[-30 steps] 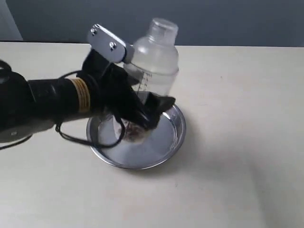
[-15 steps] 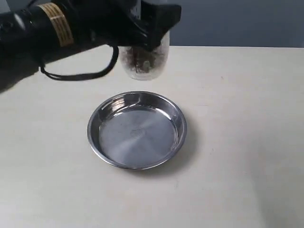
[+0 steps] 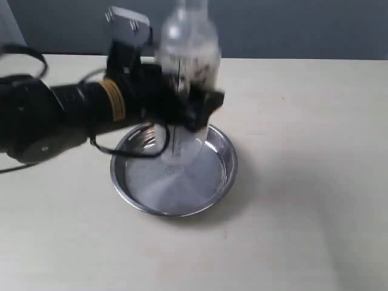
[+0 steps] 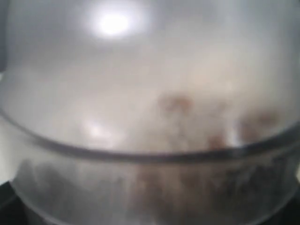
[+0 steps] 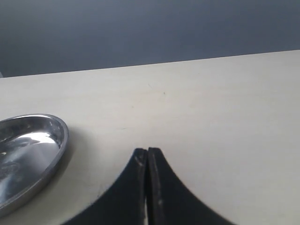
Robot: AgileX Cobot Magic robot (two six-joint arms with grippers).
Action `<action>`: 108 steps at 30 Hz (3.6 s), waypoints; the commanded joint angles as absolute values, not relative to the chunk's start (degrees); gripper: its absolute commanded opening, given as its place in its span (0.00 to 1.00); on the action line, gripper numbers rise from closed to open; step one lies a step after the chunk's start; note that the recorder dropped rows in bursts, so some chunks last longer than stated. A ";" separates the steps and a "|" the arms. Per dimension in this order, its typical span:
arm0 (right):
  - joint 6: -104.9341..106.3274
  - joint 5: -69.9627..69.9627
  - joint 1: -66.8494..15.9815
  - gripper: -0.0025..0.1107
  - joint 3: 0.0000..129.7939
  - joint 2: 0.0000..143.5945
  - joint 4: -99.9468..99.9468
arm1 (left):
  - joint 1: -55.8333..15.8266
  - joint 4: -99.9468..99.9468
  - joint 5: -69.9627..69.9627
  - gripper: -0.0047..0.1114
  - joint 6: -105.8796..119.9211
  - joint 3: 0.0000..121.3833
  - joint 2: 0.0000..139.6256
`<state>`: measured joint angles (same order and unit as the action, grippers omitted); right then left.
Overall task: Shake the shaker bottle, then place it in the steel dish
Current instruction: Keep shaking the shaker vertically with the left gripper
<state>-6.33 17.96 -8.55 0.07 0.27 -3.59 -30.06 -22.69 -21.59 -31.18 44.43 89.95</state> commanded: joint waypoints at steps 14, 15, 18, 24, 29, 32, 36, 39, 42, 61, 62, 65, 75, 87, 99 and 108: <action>-6.17 17.49 -8.63 0.01 0.00 0.00 -3.50 | -30.04 -25.13 -24.72 0.04 -30.96 46.64 78.53; -6.17 17.49 -8.63 0.01 0.00 0.00 -3.50 | -30.39 -25.13 -21.16 0.04 -30.96 44.72 80.87; -6.17 17.49 -8.63 0.01 0.00 0.00 -3.50 | -29.97 -22.07 -24.58 0.04 -31.06 40.12 87.77; -6.17 17.49 -8.63 0.01 0.00 0.00 -3.50 | -29.80 -22.30 -23.65 0.04 -29.18 42.32 82.93; -6.17 17.49 -8.63 0.01 0.00 0.00 -3.50 | -29.80 -21.12 -30.98 0.04 -27.17 45.47 78.51; -6.17 17.49 -8.63 0.01 0.00 0.00 -3.50 | -30.96 -19.32 -20.58 0.04 -27.07 41.48 85.19; -6.17 17.49 -8.63 0.01 0.00 0.00 -3.50 | -30.84 -19.45 -27.92 0.04 -24.34 44.95 79.86; -6.17 17.49 -8.63 0.01 0.00 0.00 -3.50 | -30.96 -18.75 -22.16 0.04 -23.00 45.33 79.79; -6.17 17.49 -8.63 0.01 0.00 0.00 -3.50 | -30.96 -14.33 -23.56 0.04 -25.96 40.13 88.89; -6.17 17.49 -8.63 0.01 0.00 0.00 -3.50 | -32.31 -15.72 -19.10 0.04 -20.80 47.43 79.51; -6.17 17.49 -8.63 0.01 0.00 0.00 -3.50 | -32.67 -14.91 -17.58 0.04 -20.80 44.85 82.72; -6.17 17.49 -8.63 0.01 0.00 0.00 -3.50 | -32.67 -11.83 -21.00 0.04 -22.95 40.85 89.39; -6.17 17.49 -8.63 0.01 0.00 0.00 -3.77 | -33.66 -13.29 -21.31 0.04 -25.01 39.42 88.42; -6.17 17.49 -8.63 0.01 0.00 0.00 -3.77 | -32.61 -12.70 -26.39 0.04 -24.69 39.28 88.41; -6.17 17.49 -8.63 0.01 0.00 0.00 -3.77 | -33.20 -13.91 -24.18 0.04 -25.83 39.11 88.84; -6.17 17.49 -8.63 0.01 0.00 0.00 -3.77 | -33.80 -16.48 -22.86 0.04 -24.94 39.27 87.33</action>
